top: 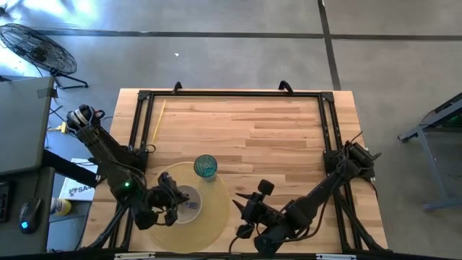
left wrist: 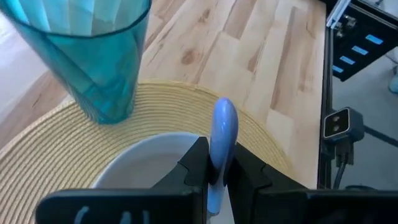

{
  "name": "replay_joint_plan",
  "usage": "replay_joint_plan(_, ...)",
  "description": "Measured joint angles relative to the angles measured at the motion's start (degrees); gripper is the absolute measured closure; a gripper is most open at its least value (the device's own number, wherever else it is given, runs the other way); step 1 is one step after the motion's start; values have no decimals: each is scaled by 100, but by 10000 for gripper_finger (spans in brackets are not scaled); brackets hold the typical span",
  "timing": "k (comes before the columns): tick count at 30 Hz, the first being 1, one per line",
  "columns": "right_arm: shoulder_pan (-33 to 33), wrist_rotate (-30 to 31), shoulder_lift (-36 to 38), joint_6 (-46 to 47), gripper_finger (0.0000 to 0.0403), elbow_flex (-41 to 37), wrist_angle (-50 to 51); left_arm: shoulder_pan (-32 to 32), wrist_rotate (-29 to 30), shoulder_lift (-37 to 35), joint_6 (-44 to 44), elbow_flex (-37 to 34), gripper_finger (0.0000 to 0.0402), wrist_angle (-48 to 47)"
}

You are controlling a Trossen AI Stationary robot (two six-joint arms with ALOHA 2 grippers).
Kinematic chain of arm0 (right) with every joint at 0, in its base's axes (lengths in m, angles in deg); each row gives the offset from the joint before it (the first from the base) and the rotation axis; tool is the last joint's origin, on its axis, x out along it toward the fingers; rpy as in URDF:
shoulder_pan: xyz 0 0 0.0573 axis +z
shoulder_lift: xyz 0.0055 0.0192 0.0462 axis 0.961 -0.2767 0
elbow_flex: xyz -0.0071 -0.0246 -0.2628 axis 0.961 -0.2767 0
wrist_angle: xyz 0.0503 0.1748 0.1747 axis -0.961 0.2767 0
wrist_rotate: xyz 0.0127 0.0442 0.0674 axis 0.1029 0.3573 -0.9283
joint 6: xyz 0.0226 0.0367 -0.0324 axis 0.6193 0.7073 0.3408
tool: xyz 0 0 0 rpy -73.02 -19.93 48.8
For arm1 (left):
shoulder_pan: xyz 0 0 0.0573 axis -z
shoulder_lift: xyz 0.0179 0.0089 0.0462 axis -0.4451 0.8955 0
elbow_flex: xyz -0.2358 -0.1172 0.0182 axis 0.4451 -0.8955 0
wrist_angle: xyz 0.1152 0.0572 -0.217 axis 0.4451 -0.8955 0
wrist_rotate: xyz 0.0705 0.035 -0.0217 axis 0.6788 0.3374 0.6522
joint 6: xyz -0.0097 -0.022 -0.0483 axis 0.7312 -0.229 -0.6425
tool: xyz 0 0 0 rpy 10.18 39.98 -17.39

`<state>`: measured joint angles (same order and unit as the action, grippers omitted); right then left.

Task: Pick & Place Utensil
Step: Put the blue spoon into the white bowl

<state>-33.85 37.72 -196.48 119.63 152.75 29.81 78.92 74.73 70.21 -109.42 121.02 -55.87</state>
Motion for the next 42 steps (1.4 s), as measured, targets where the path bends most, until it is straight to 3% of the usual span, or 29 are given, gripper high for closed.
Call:
replay_joint_plan(6, -7, -36, -1, 0, 304, 0, -25, -207, -207, 0, -507, 0, 374, -493)
replay_joint_plan(19, -10, -163, -3, 0, 304, 0, -53, -1231, -1800, 48, -83, 0, 371, -389)
replay_joint_plan(35, -9, -180, -6, 0, 304, 0, -61, -1311, -1556, 87, 100, 0, 353, -374)
replay_joint_plan(42, -10, -184, -6, 2, 304, 0, -73, -1311, -1493, 431, 136, 6, 349, -312)
